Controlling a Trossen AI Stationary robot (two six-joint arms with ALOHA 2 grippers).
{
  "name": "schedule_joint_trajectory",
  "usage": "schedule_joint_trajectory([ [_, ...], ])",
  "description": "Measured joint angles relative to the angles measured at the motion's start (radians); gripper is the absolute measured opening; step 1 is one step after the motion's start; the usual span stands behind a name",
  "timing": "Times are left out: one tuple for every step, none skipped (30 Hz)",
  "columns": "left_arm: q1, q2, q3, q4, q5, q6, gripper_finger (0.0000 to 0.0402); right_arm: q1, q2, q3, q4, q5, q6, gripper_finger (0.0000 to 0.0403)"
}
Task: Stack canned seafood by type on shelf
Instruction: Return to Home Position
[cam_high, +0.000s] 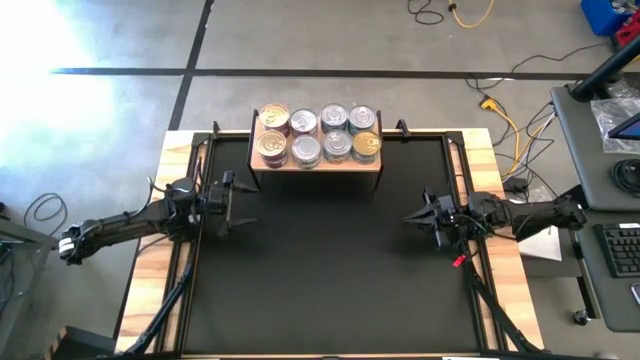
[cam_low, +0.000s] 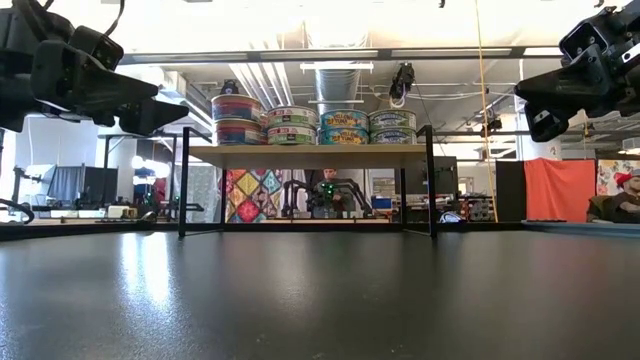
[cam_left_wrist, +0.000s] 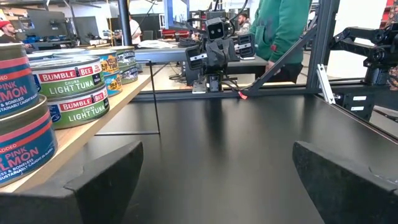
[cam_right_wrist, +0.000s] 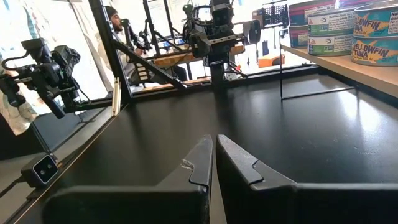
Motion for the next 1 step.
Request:
schedule_joint_trajectory([
  [0.000,0.000,0.000,0.000,0.000,0.000,0.0396,0.000,0.000,0.000,0.000,0.000,0.000,0.0013],
])
